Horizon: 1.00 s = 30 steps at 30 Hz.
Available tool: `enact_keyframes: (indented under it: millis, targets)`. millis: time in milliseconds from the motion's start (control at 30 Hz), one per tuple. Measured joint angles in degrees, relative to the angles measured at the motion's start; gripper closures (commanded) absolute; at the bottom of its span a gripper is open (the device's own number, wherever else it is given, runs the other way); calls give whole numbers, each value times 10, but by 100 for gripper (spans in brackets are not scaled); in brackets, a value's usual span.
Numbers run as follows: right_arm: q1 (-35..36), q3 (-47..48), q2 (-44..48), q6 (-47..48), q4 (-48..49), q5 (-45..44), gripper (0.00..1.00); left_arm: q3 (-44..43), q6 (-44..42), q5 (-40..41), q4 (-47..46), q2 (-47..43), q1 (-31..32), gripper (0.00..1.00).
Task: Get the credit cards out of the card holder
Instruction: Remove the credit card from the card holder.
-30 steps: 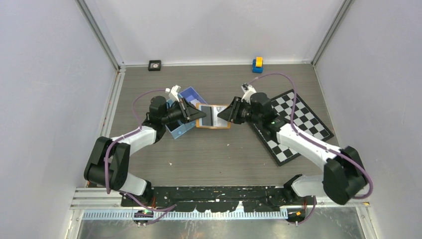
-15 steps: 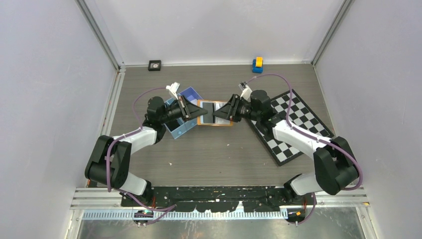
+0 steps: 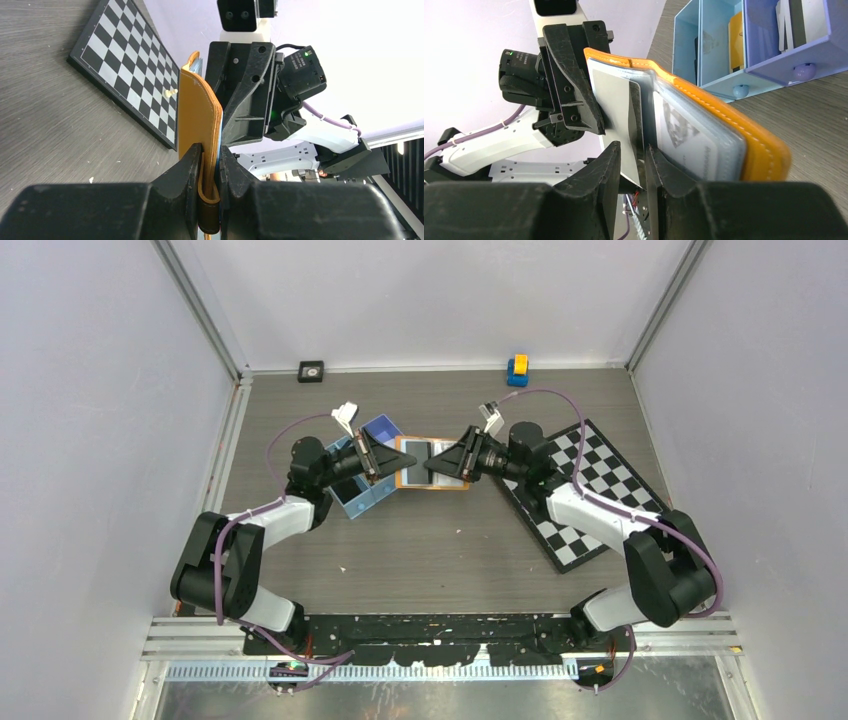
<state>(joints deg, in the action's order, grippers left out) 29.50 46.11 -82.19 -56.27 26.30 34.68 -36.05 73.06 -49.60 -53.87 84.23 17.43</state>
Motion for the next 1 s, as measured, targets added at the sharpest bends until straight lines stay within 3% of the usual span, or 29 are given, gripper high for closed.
enact_keyframes:
  millis: [100,667,767,900,1000]
  targets:
    - [-2,-15,0,-12,30,6,86,0,3,-2,-8,0,0,100]
    - [-9,-59,1,-68,158,36,87,1,16,-14,-39,10,-2,100]
    - [-10,-59,1,-77,172,42,94,1,18,-15,-47,12,-2,100]
    - [-11,-62,1,-84,179,45,99,1,18,-15,-53,12,-2,86]
    - [-11,-62,2,-78,169,41,99,1,17,-15,-53,12,-2,83]
